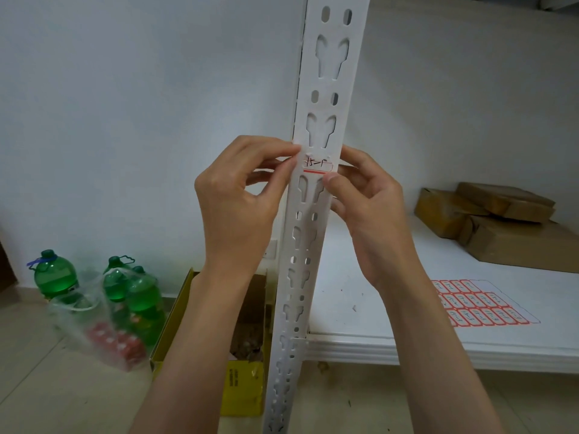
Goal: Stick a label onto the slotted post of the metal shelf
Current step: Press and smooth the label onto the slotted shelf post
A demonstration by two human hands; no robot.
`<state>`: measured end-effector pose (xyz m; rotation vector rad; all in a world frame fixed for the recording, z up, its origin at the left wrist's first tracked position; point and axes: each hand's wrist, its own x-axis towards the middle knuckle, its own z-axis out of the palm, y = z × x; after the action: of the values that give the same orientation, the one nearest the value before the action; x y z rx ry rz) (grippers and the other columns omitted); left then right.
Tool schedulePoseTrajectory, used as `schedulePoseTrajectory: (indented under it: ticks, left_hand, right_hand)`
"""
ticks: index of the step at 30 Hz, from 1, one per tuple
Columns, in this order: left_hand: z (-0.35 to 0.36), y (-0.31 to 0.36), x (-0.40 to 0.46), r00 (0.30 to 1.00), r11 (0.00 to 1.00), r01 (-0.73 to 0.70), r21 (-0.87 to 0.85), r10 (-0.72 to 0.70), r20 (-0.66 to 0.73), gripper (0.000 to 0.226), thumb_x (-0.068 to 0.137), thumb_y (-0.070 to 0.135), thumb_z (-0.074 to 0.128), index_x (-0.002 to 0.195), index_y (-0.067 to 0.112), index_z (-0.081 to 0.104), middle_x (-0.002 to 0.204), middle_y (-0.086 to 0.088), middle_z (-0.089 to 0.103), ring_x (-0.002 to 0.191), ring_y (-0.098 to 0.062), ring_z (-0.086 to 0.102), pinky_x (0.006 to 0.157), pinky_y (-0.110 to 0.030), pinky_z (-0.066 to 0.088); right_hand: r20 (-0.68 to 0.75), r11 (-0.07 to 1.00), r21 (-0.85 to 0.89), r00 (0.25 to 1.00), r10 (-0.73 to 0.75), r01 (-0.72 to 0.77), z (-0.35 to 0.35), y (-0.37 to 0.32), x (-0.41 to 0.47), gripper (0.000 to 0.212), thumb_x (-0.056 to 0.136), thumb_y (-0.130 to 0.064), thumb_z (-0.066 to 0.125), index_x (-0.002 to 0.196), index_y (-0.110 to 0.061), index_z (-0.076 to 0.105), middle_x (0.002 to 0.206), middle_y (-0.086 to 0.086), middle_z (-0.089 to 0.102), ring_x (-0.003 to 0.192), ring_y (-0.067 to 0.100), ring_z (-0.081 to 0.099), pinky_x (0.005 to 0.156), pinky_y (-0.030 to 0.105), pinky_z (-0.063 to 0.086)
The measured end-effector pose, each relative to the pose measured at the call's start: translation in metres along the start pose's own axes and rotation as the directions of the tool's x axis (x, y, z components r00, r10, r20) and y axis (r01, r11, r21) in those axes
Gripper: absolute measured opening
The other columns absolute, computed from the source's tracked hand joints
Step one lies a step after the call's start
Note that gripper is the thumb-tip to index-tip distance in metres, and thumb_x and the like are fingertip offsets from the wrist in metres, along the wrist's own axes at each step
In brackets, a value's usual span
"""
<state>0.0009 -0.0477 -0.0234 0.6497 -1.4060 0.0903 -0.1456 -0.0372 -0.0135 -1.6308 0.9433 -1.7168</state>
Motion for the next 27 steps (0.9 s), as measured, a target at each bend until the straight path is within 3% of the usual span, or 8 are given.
schedulePoseTrajectory:
  ticks: [3, 6, 11, 17, 23, 27]
  left_hand:
    - [0.0, 0.001, -0.001, 0.992, 0.99, 0.127, -0.067, -0.128, -0.004, 0.019, 0.095, 0.018, 0.066, 0.111, 0.012, 0.074, 0.108, 0.001, 0.074, 0.095, -0.011, 0.072, 0.079, -0.027, 0.061]
    - [0.002, 0.001, -0.002, 0.982, 0.977, 0.189, -0.101, -0.191, -0.01, 0.021, 0.096, 0.015, 0.063, 0.114, 0.013, 0.074, 0.108, 0.002, 0.075, 0.095, -0.013, 0.073, 0.077, -0.031, 0.063]
    - [0.003, 0.001, -0.003, 0.975, 0.967, 0.219, -0.127, -0.223, -0.018, 0.022, 0.095, 0.015, 0.062, 0.113, 0.012, 0.074, 0.109, -0.001, 0.075, 0.095, -0.017, 0.073, 0.075, -0.034, 0.063]
    - [0.003, -0.001, -0.002, 0.977, 0.968, 0.209, -0.141, -0.214, -0.018, 0.021, 0.095, 0.014, 0.062, 0.112, 0.011, 0.074, 0.107, -0.001, 0.075, 0.093, -0.016, 0.073, 0.073, -0.035, 0.064]
    - [0.001, -0.001, -0.001, 0.98, 0.971, 0.198, -0.136, -0.2, -0.001, 0.02, 0.096, 0.016, 0.063, 0.112, 0.011, 0.074, 0.106, 0.001, 0.075, 0.092, -0.014, 0.073, 0.073, -0.033, 0.064]
    - [0.001, -0.001, -0.001, 0.976, 0.962, 0.213, -0.168, -0.217, -0.002, 0.02, 0.095, 0.014, 0.063, 0.111, 0.01, 0.075, 0.104, 0.0, 0.076, 0.091, -0.016, 0.073, 0.072, -0.034, 0.064]
  right_hand:
    - [-0.122, 0.977, -0.148, 0.977, -0.176, 0.157, 0.01, -0.001, -0.001, 0.044, 0.091, -0.019, 0.074, 0.131, -0.022, 0.057, 0.107, -0.02, 0.068, 0.096, -0.004, 0.068, 0.075, 0.013, 0.055]
    - [-0.16, 0.919, -0.301, 0.936, -0.313, 0.256, 0.021, -0.002, 0.0, 0.056, 0.085, -0.026, 0.08, 0.134, -0.022, 0.051, 0.11, -0.024, 0.061, 0.093, 0.001, 0.068, 0.073, 0.012, 0.056]
    - [-0.21, 0.885, -0.375, 0.905, -0.37, 0.275, 0.029, -0.001, 0.002, 0.061, 0.084, -0.036, 0.08, 0.134, -0.018, 0.05, 0.113, -0.018, 0.058, 0.088, -0.003, 0.065, 0.071, 0.008, 0.054]
    - [-0.24, 0.895, -0.349, 0.896, -0.373, 0.279, 0.029, 0.0, 0.0, 0.053, 0.085, -0.036, 0.079, 0.128, -0.018, 0.054, 0.101, -0.036, 0.053, 0.084, -0.018, 0.063, 0.069, 0.007, 0.052]
    - [-0.313, 0.876, -0.348, 0.839, -0.444, 0.334, 0.037, 0.01, -0.005, 0.046, 0.09, -0.028, 0.077, 0.126, -0.012, 0.054, 0.117, -0.015, 0.059, 0.098, -0.001, 0.068, 0.075, 0.016, 0.059]
    - [-0.344, 0.786, -0.464, 0.735, -0.585, 0.408, 0.04, 0.014, -0.005, 0.039, 0.089, -0.021, 0.077, 0.121, -0.007, 0.058, 0.125, 0.009, 0.055, 0.111, 0.016, 0.062, 0.082, 0.024, 0.06]
